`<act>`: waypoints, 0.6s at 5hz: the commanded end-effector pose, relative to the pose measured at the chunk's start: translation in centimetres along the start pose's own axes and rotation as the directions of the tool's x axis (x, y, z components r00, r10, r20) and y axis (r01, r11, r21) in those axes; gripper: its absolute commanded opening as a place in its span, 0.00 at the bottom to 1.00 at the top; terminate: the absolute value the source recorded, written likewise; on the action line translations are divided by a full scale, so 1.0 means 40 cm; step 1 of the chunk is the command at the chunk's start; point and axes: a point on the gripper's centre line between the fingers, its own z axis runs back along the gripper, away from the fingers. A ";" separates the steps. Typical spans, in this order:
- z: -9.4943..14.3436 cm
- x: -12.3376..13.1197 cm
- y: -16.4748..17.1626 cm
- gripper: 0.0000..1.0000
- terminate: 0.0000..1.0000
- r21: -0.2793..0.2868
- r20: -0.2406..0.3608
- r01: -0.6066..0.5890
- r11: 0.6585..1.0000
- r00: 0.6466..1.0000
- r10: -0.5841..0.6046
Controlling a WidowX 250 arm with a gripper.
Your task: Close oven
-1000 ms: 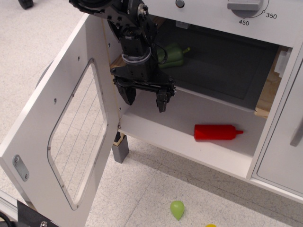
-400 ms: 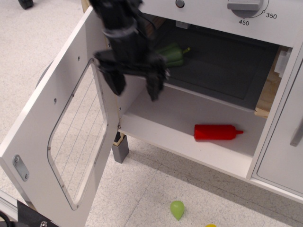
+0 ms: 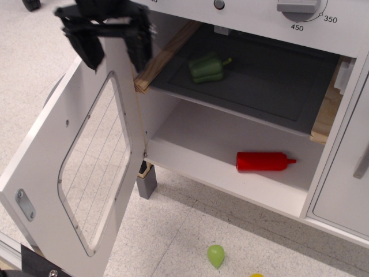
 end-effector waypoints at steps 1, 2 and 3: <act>0.045 0.006 0.094 1.00 0.00 0.109 0.043 -0.026 0.994 0.999 0.021; 0.013 -0.002 0.117 1.00 0.00 0.127 0.028 -0.048 0.991 0.999 0.045; -0.020 0.002 0.122 1.00 0.00 0.095 0.011 -0.091 0.991 0.996 0.090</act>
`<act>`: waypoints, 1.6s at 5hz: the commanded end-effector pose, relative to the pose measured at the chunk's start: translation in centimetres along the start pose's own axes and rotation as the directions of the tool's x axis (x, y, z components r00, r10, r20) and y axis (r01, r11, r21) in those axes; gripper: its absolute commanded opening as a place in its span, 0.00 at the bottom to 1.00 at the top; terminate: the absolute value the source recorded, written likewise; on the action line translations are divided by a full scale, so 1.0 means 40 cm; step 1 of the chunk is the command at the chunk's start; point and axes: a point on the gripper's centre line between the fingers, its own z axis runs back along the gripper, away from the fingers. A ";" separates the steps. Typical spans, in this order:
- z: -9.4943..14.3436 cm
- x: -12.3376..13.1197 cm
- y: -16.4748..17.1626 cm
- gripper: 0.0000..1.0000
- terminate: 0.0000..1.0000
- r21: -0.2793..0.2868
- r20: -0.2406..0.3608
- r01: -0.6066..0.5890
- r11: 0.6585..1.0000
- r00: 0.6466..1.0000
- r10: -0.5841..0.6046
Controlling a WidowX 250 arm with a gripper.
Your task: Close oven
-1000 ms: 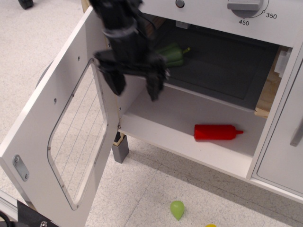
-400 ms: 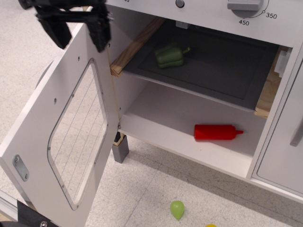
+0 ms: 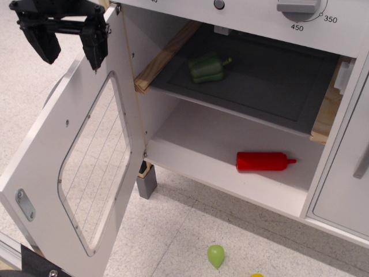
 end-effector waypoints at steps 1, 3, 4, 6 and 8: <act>-0.029 0.002 -0.022 1.00 0.00 -0.080 0.004 -0.122 0.989 0.992 0.122; -0.067 0.003 -0.106 1.00 0.00 -0.058 0.011 -0.216 0.975 0.976 0.217; -0.084 0.004 -0.169 1.00 0.00 -0.009 0.048 -0.247 0.969 0.968 0.247; -0.096 0.051 -0.288 1.00 0.00 0.015 0.058 -0.312 0.950 0.949 0.310; -0.086 0.099 -0.383 1.00 0.00 -0.040 0.058 -0.348 0.937 0.935 0.350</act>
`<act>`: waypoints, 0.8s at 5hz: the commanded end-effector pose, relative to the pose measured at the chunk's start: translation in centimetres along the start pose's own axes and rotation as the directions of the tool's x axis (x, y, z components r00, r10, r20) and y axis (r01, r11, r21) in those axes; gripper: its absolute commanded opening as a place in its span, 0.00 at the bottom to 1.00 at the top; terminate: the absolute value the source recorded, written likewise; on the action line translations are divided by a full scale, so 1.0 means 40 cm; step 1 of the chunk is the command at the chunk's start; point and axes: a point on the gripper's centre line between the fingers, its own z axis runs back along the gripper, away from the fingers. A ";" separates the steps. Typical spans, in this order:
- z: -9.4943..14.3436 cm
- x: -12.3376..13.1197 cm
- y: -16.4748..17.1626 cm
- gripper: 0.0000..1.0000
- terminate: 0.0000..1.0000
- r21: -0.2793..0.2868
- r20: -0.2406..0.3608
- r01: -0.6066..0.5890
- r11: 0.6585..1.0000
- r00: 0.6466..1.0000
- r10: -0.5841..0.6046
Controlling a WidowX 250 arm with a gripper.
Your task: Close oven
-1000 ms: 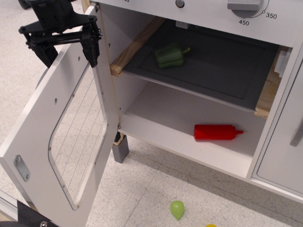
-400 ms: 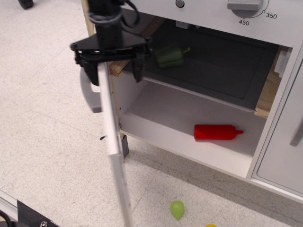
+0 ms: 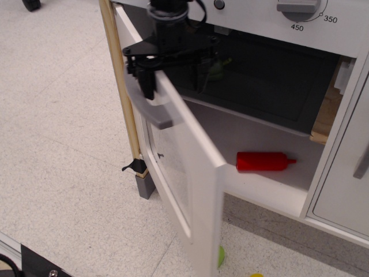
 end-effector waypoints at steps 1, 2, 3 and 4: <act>0.080 0.014 -0.099 1.00 0.00 -0.143 0.086 0.064 0.988 0.995 -0.052; 0.148 -0.012 -0.082 1.00 0.00 -0.224 0.130 0.121 0.967 0.987 -0.093; 0.204 -0.051 -0.031 1.00 0.00 -0.238 0.083 0.155 0.959 0.987 -0.139; 0.215 -0.081 0.040 1.00 0.00 -0.209 0.053 0.220 0.953 0.975 -0.214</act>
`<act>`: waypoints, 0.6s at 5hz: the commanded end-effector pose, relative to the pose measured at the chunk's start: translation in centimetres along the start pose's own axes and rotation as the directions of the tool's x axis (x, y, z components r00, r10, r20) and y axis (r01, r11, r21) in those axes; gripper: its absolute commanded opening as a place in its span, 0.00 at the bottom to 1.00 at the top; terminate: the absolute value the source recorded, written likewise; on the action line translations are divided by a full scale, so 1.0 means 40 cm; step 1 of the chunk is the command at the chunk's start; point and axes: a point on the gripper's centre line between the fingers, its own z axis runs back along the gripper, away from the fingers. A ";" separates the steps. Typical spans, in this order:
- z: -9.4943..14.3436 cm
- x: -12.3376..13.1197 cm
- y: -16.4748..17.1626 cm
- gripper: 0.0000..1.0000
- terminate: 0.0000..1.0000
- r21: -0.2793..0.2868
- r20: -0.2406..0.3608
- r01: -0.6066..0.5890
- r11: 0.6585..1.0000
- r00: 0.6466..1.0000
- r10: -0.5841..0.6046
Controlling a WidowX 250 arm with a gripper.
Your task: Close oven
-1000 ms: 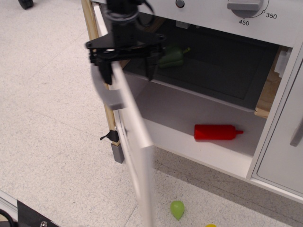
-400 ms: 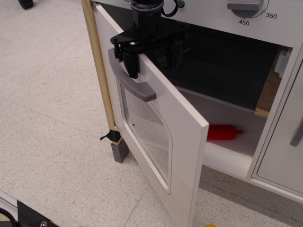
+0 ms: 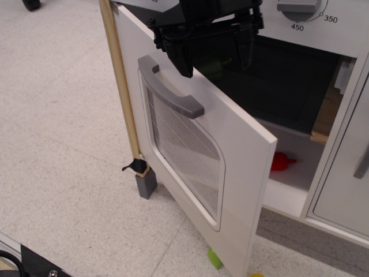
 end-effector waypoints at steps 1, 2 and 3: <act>0.020 -0.065 0.125 1.00 0.00 0.025 -0.075 0.187 0.982 0.980 -0.185; -0.070 -0.115 0.162 1.00 0.00 0.026 -0.079 0.319 0.947 0.945 -0.316; -0.137 -0.133 0.120 1.00 0.00 0.004 -0.076 0.355 0.935 0.932 -0.354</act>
